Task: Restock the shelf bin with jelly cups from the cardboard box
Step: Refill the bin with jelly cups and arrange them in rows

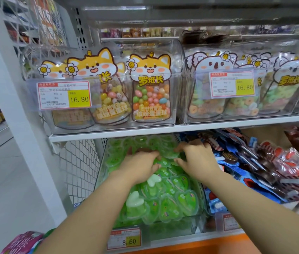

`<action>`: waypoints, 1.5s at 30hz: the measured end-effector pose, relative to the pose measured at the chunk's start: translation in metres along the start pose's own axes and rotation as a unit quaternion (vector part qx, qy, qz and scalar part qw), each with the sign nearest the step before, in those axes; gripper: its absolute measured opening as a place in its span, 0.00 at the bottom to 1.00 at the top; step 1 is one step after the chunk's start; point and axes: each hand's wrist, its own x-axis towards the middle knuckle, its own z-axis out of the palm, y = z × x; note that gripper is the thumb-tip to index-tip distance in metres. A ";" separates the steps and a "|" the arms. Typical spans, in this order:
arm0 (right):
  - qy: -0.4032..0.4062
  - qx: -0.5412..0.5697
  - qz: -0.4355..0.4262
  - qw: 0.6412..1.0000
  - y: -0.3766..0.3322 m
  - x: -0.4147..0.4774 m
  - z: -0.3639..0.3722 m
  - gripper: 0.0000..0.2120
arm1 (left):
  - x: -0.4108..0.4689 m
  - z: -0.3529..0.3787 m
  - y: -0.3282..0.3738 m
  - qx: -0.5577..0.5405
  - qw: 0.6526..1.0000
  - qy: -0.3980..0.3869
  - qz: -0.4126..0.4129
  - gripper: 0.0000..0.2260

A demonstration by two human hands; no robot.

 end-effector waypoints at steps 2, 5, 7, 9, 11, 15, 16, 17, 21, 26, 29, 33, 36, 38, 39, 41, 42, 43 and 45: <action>-0.001 -0.014 -0.002 1.000 0.001 -0.001 0.001 0.14 | -0.001 0.000 -0.001 -0.004 1.000 0.002 0.001 0.14; 0.007 -0.042 -0.014 0.999 0.002 -0.004 0.001 0.11 | -0.001 0.000 -0.001 -0.008 1.000 0.003 0.002 0.14; 0.011 -0.053 -0.031 0.998 0.000 -0.007 0.000 0.10 | -0.001 0.000 -0.001 -0.009 1.000 0.004 0.004 0.14; 0.013 -0.074 -0.050 0.996 -0.001 -0.008 0.002 0.08 | -0.001 0.001 -0.002 -0.010 1.000 0.002 0.004 0.14; 0.010 -0.089 -0.054 0.994 -0.002 -0.007 0.002 0.09 | -0.001 0.000 -0.002 -0.012 1.000 0.001 0.002 0.14; -0.011 -0.109 -0.079 0.991 -0.003 -0.006 0.002 0.11 | 0.000 0.001 -0.002 -0.015 1.000 0.000 -0.001 0.14; -0.019 -0.111 -0.076 0.991 -0.003 -0.006 0.000 0.13 | 0.000 0.001 -0.002 -0.016 1.000 -0.001 0.000 0.15; -0.018 -0.114 -0.078 0.990 -0.002 -0.005 -0.001 0.15 | 0.001 0.001 -0.003 -0.018 1.000 -0.003 0.000 0.15; -0.024 -0.116 -0.091 0.989 0.001 -0.006 0.001 0.14 | 0.004 0.002 -0.004 -0.017 1.000 -0.002 0.003 0.17; -0.022 -0.107 -0.081 0.991 0.001 -0.006 0.004 0.14 | 0.005 0.002 -0.003 -0.006 1.000 0.016 0.009 0.17; -0.022 -0.086 -0.074 0.993 0.002 -0.007 0.000 0.15 | 0.005 0.002 -0.003 -0.010 1.000 0.009 0.008 0.18; -0.023 -0.088 -0.090 0.992 0.001 -0.009 0.001 0.13 | 0.005 0.002 -0.005 -0.015 1.000 0.008 0.001 0.19; -0.017 -0.094 -0.089 0.992 0.001 -0.009 0.002 0.13 | 0.005 0.004 -0.008 -0.033 0.999 0.011 0.001 0.19; -0.017 -0.112 -0.095 0.989 0.001 -0.007 0.002 0.12 | 0.005 0.005 -0.011 -0.041 0.999 0.012 -0.002 0.19; -0.021 -0.116 -0.099 0.988 0.000 -0.007 0.001 0.11 | 0.005 0.006 -0.012 -0.042 0.999 0.012 -0.004 0.19; -0.027 -0.144 -0.103 0.984 -0.001 -0.006 0.003 0.03 | 0.005 0.007 -0.012 -0.042 0.999 0.012 -0.009 0.19; -0.034 -0.163 -0.095 0.981 -0.002 -0.005 0.003 0.06 | 0.006 0.007 -0.013 -0.042 0.999 0.012 -0.012 0.19; -0.042 -0.183 -0.090 0.978 -0.002 -0.004 0.004 0.10 | 0.006 0.008 -0.013 -0.041 0.999 0.011 -0.015 0.19; -0.049 -0.201 -0.080 0.975 -0.004 -0.004 0.006 0.08 | 0.006 0.008 -0.012 -0.035 0.999 0.011 -0.018 0.20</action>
